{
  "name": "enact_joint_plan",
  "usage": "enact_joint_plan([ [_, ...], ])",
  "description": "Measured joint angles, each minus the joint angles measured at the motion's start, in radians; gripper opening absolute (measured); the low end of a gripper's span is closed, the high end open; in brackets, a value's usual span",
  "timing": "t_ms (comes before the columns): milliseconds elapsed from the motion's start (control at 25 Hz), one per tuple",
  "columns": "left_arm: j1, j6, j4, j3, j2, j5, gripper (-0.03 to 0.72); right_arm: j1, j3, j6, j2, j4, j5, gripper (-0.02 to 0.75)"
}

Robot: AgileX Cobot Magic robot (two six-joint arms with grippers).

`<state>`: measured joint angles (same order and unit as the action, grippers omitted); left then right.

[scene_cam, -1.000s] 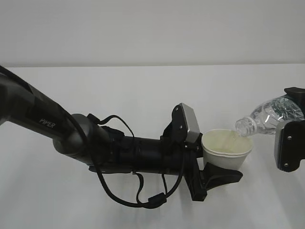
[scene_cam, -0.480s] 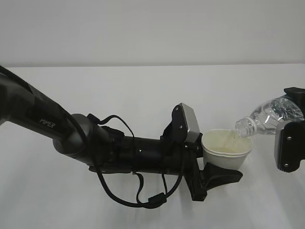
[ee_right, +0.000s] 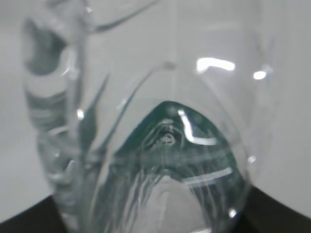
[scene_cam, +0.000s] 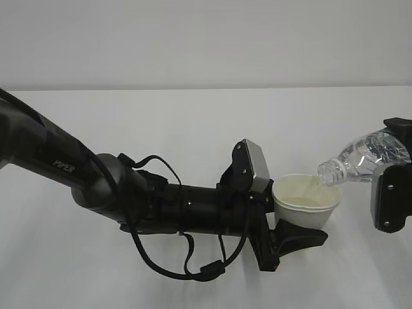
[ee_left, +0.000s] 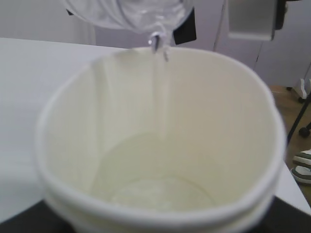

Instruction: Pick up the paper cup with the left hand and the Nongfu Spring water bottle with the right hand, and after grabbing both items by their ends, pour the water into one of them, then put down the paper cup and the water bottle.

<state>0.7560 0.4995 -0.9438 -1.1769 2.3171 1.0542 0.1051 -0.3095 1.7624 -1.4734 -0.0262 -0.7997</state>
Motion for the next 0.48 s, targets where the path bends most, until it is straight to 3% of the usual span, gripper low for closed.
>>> enact_joint_plan([
  [480, 0.0, 0.0, 0.0, 0.0, 0.0, 0.0, 0.45, 0.0, 0.0, 0.004, 0.0, 0.002, 0.0, 0.408],
])
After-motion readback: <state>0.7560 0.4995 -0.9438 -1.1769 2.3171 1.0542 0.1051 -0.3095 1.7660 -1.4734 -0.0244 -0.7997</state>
